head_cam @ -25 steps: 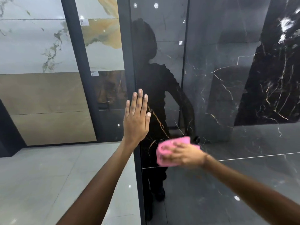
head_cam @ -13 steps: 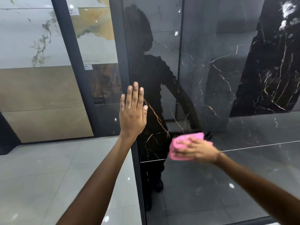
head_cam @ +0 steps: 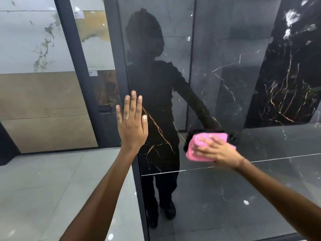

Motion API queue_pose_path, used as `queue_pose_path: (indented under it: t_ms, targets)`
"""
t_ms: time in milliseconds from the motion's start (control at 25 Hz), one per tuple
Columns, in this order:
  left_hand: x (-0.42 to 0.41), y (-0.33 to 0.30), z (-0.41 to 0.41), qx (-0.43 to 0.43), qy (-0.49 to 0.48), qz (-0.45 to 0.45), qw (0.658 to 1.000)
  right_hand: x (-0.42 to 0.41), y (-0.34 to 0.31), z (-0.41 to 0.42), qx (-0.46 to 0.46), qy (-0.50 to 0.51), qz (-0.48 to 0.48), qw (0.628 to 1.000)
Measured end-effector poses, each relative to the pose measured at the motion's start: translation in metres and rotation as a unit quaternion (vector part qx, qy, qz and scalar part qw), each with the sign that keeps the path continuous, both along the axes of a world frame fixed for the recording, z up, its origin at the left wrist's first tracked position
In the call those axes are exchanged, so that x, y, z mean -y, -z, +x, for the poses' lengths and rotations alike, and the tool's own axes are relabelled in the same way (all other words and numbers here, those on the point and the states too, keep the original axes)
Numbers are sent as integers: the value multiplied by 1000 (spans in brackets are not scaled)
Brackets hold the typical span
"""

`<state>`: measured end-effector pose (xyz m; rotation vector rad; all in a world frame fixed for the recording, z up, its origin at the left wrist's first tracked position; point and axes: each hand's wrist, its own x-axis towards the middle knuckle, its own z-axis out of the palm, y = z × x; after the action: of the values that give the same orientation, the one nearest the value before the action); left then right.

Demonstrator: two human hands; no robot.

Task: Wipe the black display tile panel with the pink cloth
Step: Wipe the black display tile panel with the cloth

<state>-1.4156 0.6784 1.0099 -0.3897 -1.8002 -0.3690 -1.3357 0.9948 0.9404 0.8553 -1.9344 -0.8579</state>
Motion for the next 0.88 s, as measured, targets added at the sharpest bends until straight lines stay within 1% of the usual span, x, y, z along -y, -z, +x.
queue_pose_path:
  t_ms: [40, 80, 120, 160, 200, 240, 280, 320, 360, 400, 440, 480, 520, 560, 600, 640, 680, 720, 760, 800, 880]
  targets:
    - [-7, -2, 4, 1, 10, 30, 1000, -15, -33, 0, -10, -3, -80, 997]
    - [-16, -5, 8, 1, 23, 55, 998, -21, -72, 0, -25, -7, -174, 984]
    - [-25, -10, 11, 1, 34, 71, 997, -17, -109, -3, -51, -22, -264, 963]
    - [-35, -15, 11, 2, 36, 77, 996, -6, -135, -11, -63, -47, -327, 942]
    - [-42, -19, 10, 6, 26, 76, 997, 12, -145, -19, -70, -71, -353, 930]
    - [-47, -20, 8, 9, 6, 71, 997, 32, -140, -26, -75, -92, -337, 934]
    - [-50, -21, 5, 10, -16, 63, 998, 47, -120, -31, -64, -104, -275, 954]
    - [-50, -20, 3, 11, -33, 56, 998, 52, -91, -34, -43, -101, -186, 976]
    - [-50, -19, 2, 14, -45, 51, 998, 45, -63, -32, -27, -86, -99, 991]
    - [-50, -19, 1, 18, -52, 48, 997, 28, -43, -28, -18, -64, -38, 997]
    - [-50, -18, 1, 19, -58, 47, 997, 7, -40, -21, -15, -52, -9, 998]
    - [-50, -18, 2, 18, -64, 45, 997, -14, -50, -17, -22, -54, -12, 998]
    - [-51, -18, 2, 17, -72, 43, 996, -29, -69, -15, -41, -55, -49, 996]
    - [-52, -17, 1, 17, -80, 42, 996, -39, -99, -16, -69, -63, -113, 989]
    - [-52, -17, 1, 18, -87, 41, 995, -40, -137, -17, -102, -76, -192, 973]
    - [-52, -17, 0, 18, -94, 40, 995, -34, -174, -20, -138, -91, -269, 949]
    - [-52, -17, 0, 14, -100, 37, 994, -20, -201, -25, -157, -106, -327, 926]
    - [-51, -16, -1, 9, -105, 34, 994, 0, -215, -31, -164, -131, -360, 909]
    - [-51, -16, -1, 6, -104, 32, 994, 19, -212, -36, -159, -157, -353, 909]
    - [-50, -16, 0, 3, -100, 31, 994, 31, -194, -40, -139, -176, -303, 926]
    - [-50, -17, 1, 4, -87, 28, 996, 31, -130, -38, -66, -169, -128, 975]
